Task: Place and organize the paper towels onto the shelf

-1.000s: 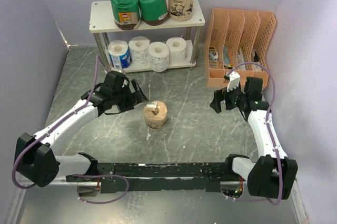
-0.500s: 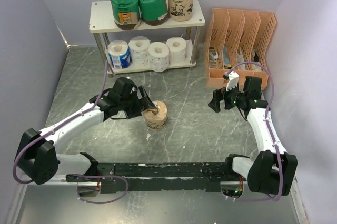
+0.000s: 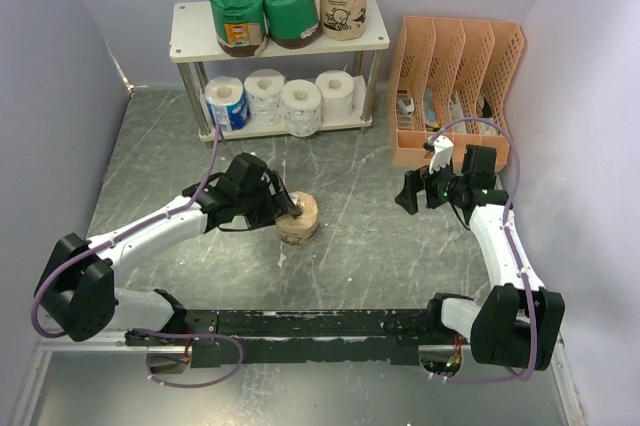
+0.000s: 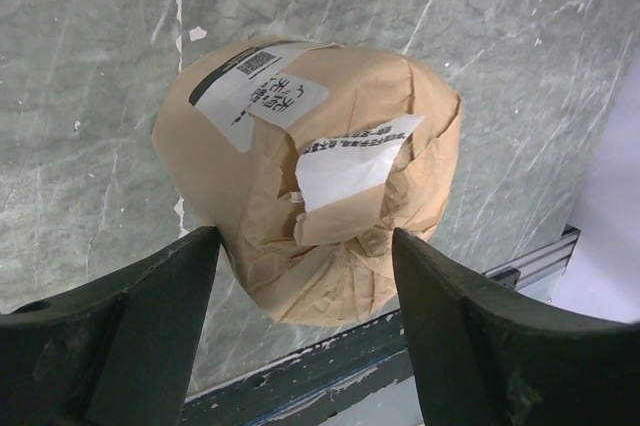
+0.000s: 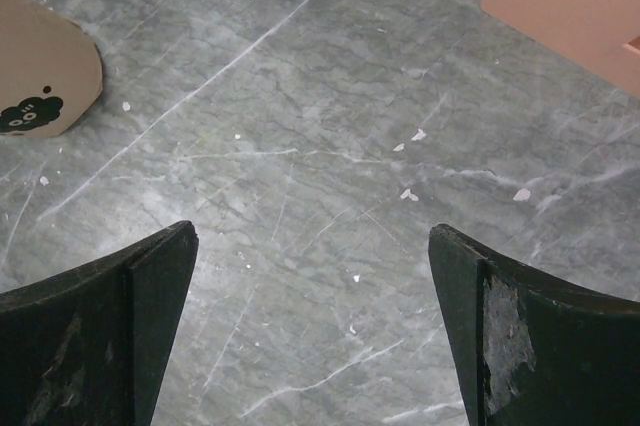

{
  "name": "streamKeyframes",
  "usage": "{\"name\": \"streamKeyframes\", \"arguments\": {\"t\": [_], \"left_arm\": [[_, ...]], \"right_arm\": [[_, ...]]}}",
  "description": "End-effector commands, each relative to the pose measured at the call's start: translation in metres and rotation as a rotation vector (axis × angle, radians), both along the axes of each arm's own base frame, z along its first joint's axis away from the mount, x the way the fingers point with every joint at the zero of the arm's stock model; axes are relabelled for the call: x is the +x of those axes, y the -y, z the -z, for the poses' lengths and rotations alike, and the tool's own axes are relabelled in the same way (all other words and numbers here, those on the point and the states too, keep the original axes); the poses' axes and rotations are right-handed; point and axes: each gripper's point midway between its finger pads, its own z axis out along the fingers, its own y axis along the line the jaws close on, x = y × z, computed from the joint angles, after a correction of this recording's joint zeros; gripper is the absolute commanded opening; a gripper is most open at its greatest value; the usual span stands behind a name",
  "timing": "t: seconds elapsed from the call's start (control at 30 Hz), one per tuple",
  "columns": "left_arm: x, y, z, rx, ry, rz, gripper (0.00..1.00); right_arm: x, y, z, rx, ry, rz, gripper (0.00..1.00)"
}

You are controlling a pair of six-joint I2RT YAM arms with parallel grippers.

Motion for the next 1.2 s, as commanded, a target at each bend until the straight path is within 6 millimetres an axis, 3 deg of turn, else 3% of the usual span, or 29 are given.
{"name": "streamKeyframes", "arguments": {"t": [0.0, 0.37, 0.43, 0.53, 0.6, 0.83, 1.0, 1.17], "left_arm": [[0.001, 0.001, 0.012, 0.017, 0.018, -0.012, 0.79], [-0.003, 0.005, 0.031, 0.065, 0.006, -0.031, 0.55], [-0.003, 0.006, 0.03, 0.068, 0.01, -0.029, 0.45], [-0.001, 0.008, 0.024, 0.067, 0.01, -0.029, 0.13], [0.0, 0.01, 0.018, 0.066, 0.019, -0.023, 0.07], [0.005, 0.012, -0.023, 0.059, 0.055, -0.022, 0.07], [0.015, -0.021, -0.06, 0.265, -0.014, -0.195, 0.07], [0.035, -0.058, -0.13, 0.444, 0.06, -0.372, 0.07]], "right_arm": [[0.004, -0.001, -0.004, 0.012, 0.006, -0.007, 1.0], [0.006, 0.001, -0.002, 0.005, 0.002, -0.004, 1.0], [0.007, 0.002, -0.001, 0.002, 0.001, 0.001, 1.0], [0.007, 0.002, 0.0, 0.0, 0.001, 0.001, 1.0], [0.007, 0.002, 0.001, 0.001, -0.005, 0.003, 1.0], [0.008, 0.002, 0.002, 0.001, -0.008, 0.006, 1.0], [0.008, 0.002, 0.003, 0.001, -0.01, 0.004, 1.0], [0.008, 0.003, 0.007, -0.005, -0.02, 0.007, 1.0]]}}
